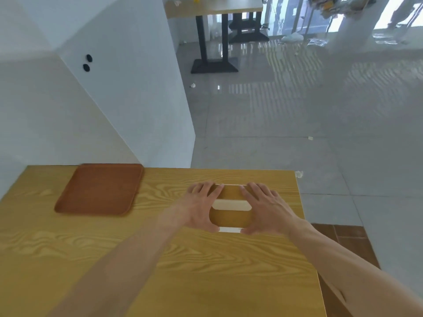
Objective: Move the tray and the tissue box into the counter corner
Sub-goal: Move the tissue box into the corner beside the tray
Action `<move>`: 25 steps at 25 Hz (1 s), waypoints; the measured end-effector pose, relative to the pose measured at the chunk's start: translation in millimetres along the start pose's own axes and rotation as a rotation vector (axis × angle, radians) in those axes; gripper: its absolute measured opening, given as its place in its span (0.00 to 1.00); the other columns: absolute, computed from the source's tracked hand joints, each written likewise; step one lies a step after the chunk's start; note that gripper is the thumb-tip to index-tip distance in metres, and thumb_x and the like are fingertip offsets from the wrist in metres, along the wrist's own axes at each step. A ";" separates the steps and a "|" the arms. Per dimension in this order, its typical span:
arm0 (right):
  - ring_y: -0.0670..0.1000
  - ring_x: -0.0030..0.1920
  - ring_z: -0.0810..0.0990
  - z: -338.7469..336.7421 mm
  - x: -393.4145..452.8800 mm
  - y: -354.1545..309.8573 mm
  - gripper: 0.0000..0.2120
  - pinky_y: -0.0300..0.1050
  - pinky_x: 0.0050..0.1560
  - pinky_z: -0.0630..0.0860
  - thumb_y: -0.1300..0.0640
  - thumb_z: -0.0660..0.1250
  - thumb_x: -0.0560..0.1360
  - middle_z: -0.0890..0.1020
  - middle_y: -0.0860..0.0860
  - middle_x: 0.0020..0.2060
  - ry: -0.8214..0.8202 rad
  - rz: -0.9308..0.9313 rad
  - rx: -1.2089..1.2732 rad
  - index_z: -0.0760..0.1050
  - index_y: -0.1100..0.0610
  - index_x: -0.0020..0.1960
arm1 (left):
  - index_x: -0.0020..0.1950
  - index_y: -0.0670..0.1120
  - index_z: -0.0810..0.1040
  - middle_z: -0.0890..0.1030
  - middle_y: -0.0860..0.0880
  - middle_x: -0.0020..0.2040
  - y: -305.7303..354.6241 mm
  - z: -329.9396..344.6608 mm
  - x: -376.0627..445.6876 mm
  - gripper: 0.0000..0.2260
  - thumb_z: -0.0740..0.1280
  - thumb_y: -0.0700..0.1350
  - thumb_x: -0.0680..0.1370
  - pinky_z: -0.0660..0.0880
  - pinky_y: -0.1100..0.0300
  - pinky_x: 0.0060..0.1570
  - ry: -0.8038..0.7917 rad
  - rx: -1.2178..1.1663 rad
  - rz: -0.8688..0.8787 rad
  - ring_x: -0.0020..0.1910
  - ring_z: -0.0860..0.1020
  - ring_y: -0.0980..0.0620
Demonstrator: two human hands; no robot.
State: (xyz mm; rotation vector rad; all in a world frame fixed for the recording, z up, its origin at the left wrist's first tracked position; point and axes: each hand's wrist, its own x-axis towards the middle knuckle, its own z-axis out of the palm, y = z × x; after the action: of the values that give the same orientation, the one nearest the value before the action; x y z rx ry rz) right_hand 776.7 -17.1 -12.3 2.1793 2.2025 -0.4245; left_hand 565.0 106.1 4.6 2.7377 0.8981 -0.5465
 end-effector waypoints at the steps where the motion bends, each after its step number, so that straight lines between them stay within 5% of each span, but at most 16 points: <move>1: 0.56 0.76 0.52 -3.0 -6.0 -11.3 0.58 0.57 0.73 0.59 0.25 0.64 0.60 0.56 0.53 0.78 0.010 -0.037 -0.003 0.46 0.51 0.79 | 0.78 0.56 0.39 0.48 0.48 0.78 -2.2 3.0 -19.8 0.55 0.68 0.71 0.63 0.47 0.43 0.75 0.025 -0.021 -0.008 0.77 0.48 0.42; 11: 0.56 0.77 0.48 -17.4 -46.5 -159.6 0.57 0.53 0.75 0.51 0.24 0.61 0.61 0.54 0.54 0.79 0.057 -0.320 -0.040 0.46 0.51 0.80 | 0.78 0.47 0.50 0.58 0.44 0.72 -35.0 50.4 -219.1 0.54 0.66 0.72 0.62 0.55 0.44 0.74 0.349 -0.050 -0.128 0.71 0.56 0.42; 25: 0.53 0.77 0.48 10.1 -79.1 -462.1 0.57 0.53 0.75 0.52 0.22 0.61 0.60 0.54 0.52 0.79 0.042 -0.692 -0.134 0.48 0.49 0.80 | 0.79 0.47 0.50 0.56 0.44 0.75 -104.1 148.8 -536.2 0.52 0.64 0.74 0.65 0.50 0.41 0.75 0.426 -0.083 -0.504 0.74 0.54 0.43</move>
State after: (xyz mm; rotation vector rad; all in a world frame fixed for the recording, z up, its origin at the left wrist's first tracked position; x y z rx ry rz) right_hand 322.7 -93.0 77.5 1.3194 2.8611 -0.2185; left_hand 60.5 -139.5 79.5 2.5846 1.6900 0.0173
